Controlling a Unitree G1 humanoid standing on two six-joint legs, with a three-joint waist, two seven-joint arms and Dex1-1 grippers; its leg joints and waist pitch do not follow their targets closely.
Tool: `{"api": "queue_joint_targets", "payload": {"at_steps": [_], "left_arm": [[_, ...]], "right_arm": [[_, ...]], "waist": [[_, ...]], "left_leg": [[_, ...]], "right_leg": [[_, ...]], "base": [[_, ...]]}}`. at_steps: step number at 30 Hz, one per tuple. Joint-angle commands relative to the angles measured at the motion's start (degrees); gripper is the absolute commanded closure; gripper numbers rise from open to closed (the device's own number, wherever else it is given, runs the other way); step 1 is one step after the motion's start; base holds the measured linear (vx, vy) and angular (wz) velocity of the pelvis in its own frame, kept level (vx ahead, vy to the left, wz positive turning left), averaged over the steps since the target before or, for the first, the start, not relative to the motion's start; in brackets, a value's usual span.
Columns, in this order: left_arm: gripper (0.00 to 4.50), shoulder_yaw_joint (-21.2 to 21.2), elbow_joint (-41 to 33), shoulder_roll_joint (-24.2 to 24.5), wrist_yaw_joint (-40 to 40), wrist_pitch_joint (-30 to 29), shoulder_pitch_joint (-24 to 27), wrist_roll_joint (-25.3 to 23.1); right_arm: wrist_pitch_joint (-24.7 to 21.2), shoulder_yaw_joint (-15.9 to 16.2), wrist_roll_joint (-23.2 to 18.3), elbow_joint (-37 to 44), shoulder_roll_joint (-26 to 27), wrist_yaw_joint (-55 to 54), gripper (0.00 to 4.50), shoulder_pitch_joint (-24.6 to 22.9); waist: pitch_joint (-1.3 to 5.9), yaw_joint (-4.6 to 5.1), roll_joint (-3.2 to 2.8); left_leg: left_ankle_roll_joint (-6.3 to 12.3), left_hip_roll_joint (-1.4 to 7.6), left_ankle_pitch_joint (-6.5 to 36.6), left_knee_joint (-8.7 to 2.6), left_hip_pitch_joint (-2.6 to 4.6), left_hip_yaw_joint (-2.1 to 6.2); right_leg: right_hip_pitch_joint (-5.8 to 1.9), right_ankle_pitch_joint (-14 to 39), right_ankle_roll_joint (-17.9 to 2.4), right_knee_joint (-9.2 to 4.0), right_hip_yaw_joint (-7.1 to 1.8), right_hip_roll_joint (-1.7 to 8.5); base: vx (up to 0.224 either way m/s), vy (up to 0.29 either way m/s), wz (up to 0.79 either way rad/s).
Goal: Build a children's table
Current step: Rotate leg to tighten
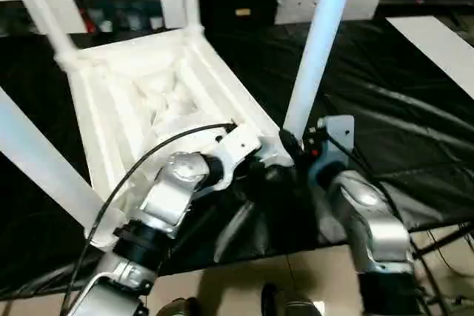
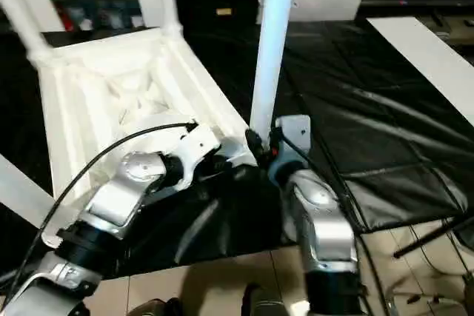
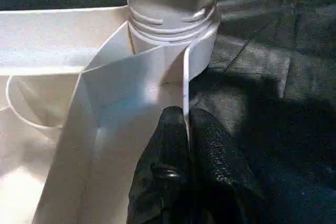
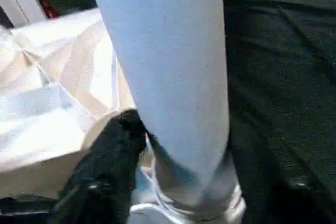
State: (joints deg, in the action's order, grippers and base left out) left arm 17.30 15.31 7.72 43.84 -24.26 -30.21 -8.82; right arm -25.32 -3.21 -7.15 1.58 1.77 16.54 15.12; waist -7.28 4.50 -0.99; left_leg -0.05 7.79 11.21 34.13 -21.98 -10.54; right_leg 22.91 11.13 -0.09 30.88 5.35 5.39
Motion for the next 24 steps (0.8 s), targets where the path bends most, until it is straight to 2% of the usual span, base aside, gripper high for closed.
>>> {"api": "queue_joint_targets", "payload": {"at_steps": [1, 2, 4, 5, 7, 8, 9, 10, 11, 12, 13, 15, 16, 18, 21, 22, 23, 24], "left_arm": [[4.50, 4.44, -1.69, -1.27, 2.85, 3.62, -1.30, 0.82], [4.50, 4.52, -2.03, 0.14, 4.35, 4.02, -0.80, 0.88], [4.50, 4.58, -2.20, 0.61, 4.78, 4.07, -0.59, 0.88], [4.50, 4.65, -2.62, 2.70, 7.18, 4.68, 0.24, 1.18], [4.50, 4.69, -2.71, 3.79, 8.51, 5.21, 0.59, 1.38], [4.50, 4.56, -2.54, 5.12, 9.84, 5.87, 0.91, 1.66], [4.50, 4.54, -2.51, 5.32, 10.10, 6.00, 0.94, 1.78], [4.50, 4.49, -2.42, 6.18, 11.41, 6.61, 1.10, 2.50], [4.50, 4.61, -2.20, 7.82, 14.47, 9.13, 1.33, 3.86], [4.50, 4.63, -2.17, 7.94, 14.73, 9.41, 1.35, 3.95], [4.50, 4.80, -2.14, 9.29, 17.36, 10.93, 1.56, 4.78], [4.50, 4.90, -2.11, 10.76, 20.55, 12.06, 1.75, 5.88], [4.50, 4.95, -2.04, 11.38, 22.06, 12.89, 1.79, 6.42], [4.50, 5.31, -1.25, 12.70, 24.26, 14.45, 1.35, 6.61], [4.50, 5.85, -0.06, 14.62, 27.62, 16.74, 0.51, 6.85], [4.50, 5.85, -0.06, 14.62, 27.62, 16.74, 0.51, 6.85], [4.50, 5.98, 0.20, 14.91, 28.10, 17.09, 0.32, 7.11], [4.50, 6.26, 0.90, 15.77, 29.28, 18.04, -0.21, 7.29]], "right_arm": [[-0.63, 5.18, -2.92, 0.69, 0.65, 5.73, 1.56, -0.19], [0.21, 5.30, -2.53, 1.04, -1.64, 8.02, 1.45, -0.96], [0.62, 5.27, -2.21, 1.21, -2.34, 8.56, 1.28, -1.25], [1.13, 4.53, -3.11, 1.53, -5.97, 12.47, 1.18, -2.21], [1.42, 4.05, -3.79, 1.52, -8.13, 14.86, 1.04, -2.52], [2.19, 3.33, -4.73, 1.18, -11.12, 18.07, 0.95, -2.68], [2.36, 3.23, -4.79, 1.06, -11.58, 18.56, 0.84, -2.65], [3.20, 2.83, -4.89, 0.38, -13.54, 20.72, 0.74, -2.44], [5.80, 2.46, -4.46, -1.25, -17.01, 24.51, 0.74, -1.79], [6.06, 2.45, -4.40, -1.39, -17.27, 24.79, 0.67, -1.73], [8.30, 2.64, -4.65, -2.36, -20.05, 29.18, 0.67, -1.30], [9.70, 3.07, -6.15, -2.83, -23.08, 35.16, 0.67, -0.92], [10.17, 3.24, -6.84, -3.01, -24.32, 37.59, 0.67, -0.72], [10.26, 3.51, -9.10, -3.25, -26.46, 43.15, 0.67, -0.10], [9.69, 4.11, -12.02, -3.99, -29.17, 51.04, 0.67, 1.06], [9.69, 4.11, -12.02, -3.99, -29.17, 51.04, 0.67, 1.06], [9.93, 4.32, -12.43, -4.49, -29.67, 52.05, 0.67, 1.34], [9.63, 5.07, -13.64, -5.00, -30.96, 55.43, 0.67, 1.94]], "waist": [[3.14, -0.40, 0.42], [3.27, -0.55, 0.69], [3.57, -1.05, 0.57], [3.69, -1.25, 0.65], [4.06, -1.60, 0.77], [4.17, -2.01, 0.70], [4.17, -2.07, 0.72], [4.37, -2.53, 0.76], [4.42, -2.95, 0.63], [4.43, -3.11, 0.82], [4.51, -3.61, 0.84], [4.89, -4.26, 0.85], [4.96, -4.68, 0.77], [5.00, -5.05, 0.88], [4.78, -5.26, 0.99], [4.63, -5.40, 0.91], [4.58, -5.45, 1.21], [4.58, -5.68, 1.03]], "left_leg": [[-2.51, 5.32, 30.40, -5.93, 1.74, 3.85], [-1.42, 5.43, 26.31, -5.98, 0.98, 3.56], [0.14, 5.62, 20.98, -5.77, 0.89, 3.01], [1.17, 5.58, 18.82, -5.70, 0.76, 2.81], [2.79, 5.63, 16.40, -5.37, 0.72, 2.62], [3.53, 5.67, 15.18, -5.18, 0.92, 2.43], [3.94, 5.63, 15.07, -5.11, 0.95, 2.27], [4.19, 5.53, 14.30, -4.80, 1.12, 2.06], [4.61, 5.49, 13.13, -4.63, 1.12, 1.94], [4.90, 5.41, 12.74, -4.53, 0.95, 1.87], [5.33, 5.45, 11.23, -4.38, 0.93, 1.70], [6.46, 5.42, 8.40, -4.10, 0.86, 1.59], [7.73, 5.57, 6.12, -4.05, 0.73, 1.63], [9.44, 5.50, 4.86, -3.72, 0.72, 1.56], [9.27, 5.61, 6.89, -3.76, 0.78, 1.62], [8.33, 5.77, 8.29, -3.89, 0.99, 1.66], [7.29, 5.83, 9.30, -4.01, 1.05, 1.65], [6.45, 5.75, 10.48, -4.01, 1.26, 1.69]], "right_leg": [[-0.92, 27.31, -7.81, -4.33, -3.76, 5.34], [-1.51, 23.63, -9.14, -3.80, -3.96, 5.37], [-1.66, 18.24, -10.83, -3.25, -4.22, 5.36], [-1.98, 16.65, -11.65, -3.04, -4.14, 5.25], [-2.34, 15.23, -12.32, -2.76, -4.08, 5.23], [-2.19, 14.78, -12.79, -2.76, -4.05, 5.07], [-2.06, 15.09, -12.95, -2.81, -4.08, 4.96], [-1.91, 14.94, -13.48, -2.74, -4.08, 5.02], [-1.91, 14.25, -14.05, -2.59, -4.09, 4.92], [-1.95, 14.17, -14.06, -2.57, -4.10, 4.85], [-1.96, 13.36, -14.32, -2.24, -4.22, 4.87], [-2.31, 9.89, -15.34, -1.56, -4.08, 4.69], [-2.48, 6.87, -16.08, -1.10, -4.03, 4.58], [-2.47, 4.38, -17.23, -0.62, -3.90, 4.48], [-2.46, 8.76, -16.73, -1.05, -3.83, 4.56], [-2.28, 11.55, -16.14, -1.35, -3.83, 4.50], [-2.16, 13.62, -15.59, -1.51, -3.82, 4.40], [-2.09, 15.54, -15.26, -1.66, -3.77, 4.43]], "base": [[0.000, 0.000, 0.00], [0.000, 0.000, 0.00], [0.000, 0.000, 0.00], [0.000, 0.000, 0.00], [0.000, 0.000, 0.00], [0.000, 0.000, 0.00], [0.000, 0.000, 0.00], [0.041, -0.052, 0.07], [0.040, -0.056, 0.07], [0.040, -0.056, 0.07], [0.037, -0.053, 0.05], [0.000, 0.000, 0.00], [0.000, 0.000, 0.00], [0.000, 0.000, 0.00], [0.000, 0.000, 0.00], [0.000, 0.000, 0.00], [0.000, 0.000, 0.00], [0.000, 0.000, 0.00]]}}
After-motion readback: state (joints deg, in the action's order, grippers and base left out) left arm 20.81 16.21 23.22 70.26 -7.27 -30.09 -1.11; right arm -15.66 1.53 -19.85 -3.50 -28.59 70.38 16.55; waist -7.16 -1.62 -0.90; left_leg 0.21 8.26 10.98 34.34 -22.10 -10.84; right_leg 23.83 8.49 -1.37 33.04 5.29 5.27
